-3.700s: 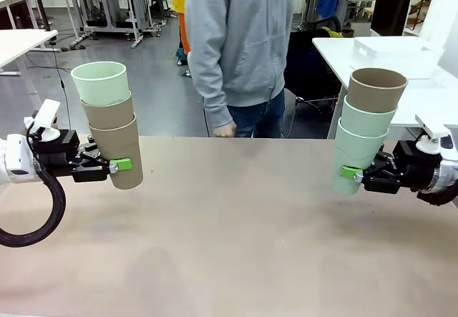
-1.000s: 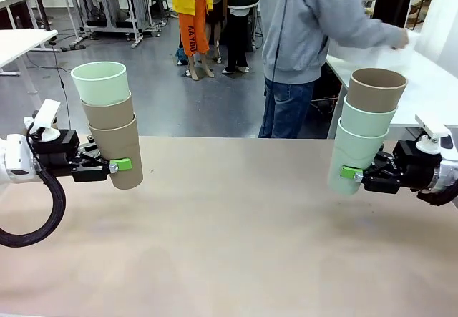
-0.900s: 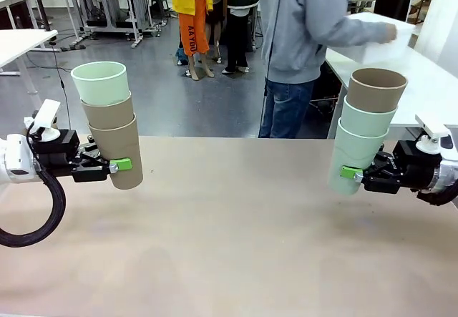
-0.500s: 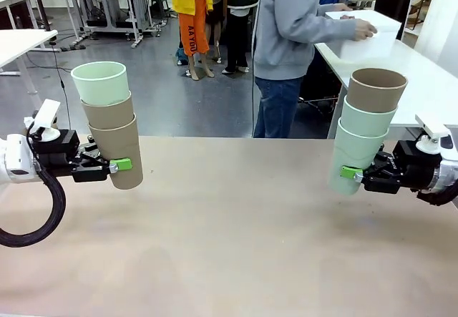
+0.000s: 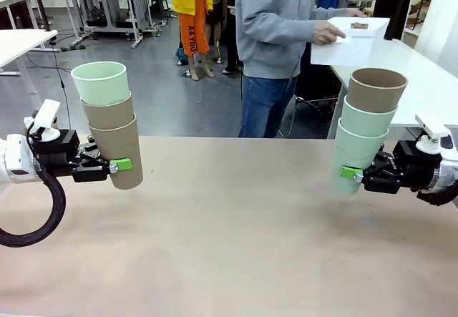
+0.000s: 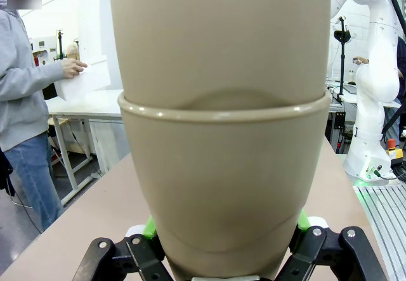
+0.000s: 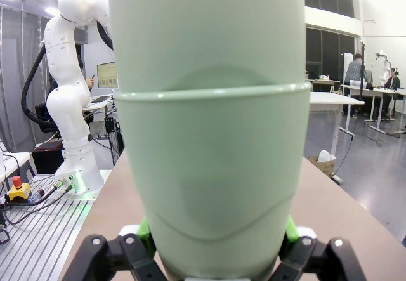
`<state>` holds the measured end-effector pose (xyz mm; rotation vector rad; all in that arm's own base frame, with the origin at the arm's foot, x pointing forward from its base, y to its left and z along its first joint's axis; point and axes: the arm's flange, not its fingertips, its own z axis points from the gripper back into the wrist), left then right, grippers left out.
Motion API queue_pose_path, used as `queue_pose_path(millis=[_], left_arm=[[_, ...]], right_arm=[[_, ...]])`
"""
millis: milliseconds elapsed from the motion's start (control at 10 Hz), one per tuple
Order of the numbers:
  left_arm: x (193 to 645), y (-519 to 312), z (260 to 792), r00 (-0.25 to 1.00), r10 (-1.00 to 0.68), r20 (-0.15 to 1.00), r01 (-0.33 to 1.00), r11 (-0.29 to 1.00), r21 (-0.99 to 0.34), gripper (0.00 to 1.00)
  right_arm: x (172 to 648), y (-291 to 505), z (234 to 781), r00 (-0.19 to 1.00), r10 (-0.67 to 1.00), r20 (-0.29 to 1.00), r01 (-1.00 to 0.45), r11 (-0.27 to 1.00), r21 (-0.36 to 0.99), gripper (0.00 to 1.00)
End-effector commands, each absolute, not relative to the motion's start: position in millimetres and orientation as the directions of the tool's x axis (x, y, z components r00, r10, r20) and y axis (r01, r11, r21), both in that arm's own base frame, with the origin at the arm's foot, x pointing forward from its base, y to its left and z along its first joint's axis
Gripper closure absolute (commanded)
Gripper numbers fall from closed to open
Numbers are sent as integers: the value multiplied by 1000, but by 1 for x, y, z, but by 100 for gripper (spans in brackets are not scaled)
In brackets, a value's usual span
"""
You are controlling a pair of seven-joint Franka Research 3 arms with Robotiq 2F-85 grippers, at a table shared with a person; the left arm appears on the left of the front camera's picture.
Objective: Stack the cups and store them in the basket.
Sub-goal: Place the stack of Reusable plastic cups into the Pantry Basket.
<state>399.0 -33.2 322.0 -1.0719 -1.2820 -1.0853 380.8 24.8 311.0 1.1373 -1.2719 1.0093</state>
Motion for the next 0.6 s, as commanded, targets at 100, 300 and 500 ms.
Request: queue_pose_path(millis=[100, 300, 500], left_arm=[[399, -33, 326, -12, 2, 1000, 985, 172, 11, 16], [399, -33, 326, -12, 2, 1000, 985, 172, 11, 16], [399, -33, 326, -12, 2, 1000, 985, 172, 11, 16]], right_arm=[[381, 24, 315, 50, -49, 998, -982, 178, 58, 16], [381, 24, 315, 50, -49, 998, -982, 178, 58, 16], [381, 24, 315, 50, -49, 998, -982, 178, 58, 16]])
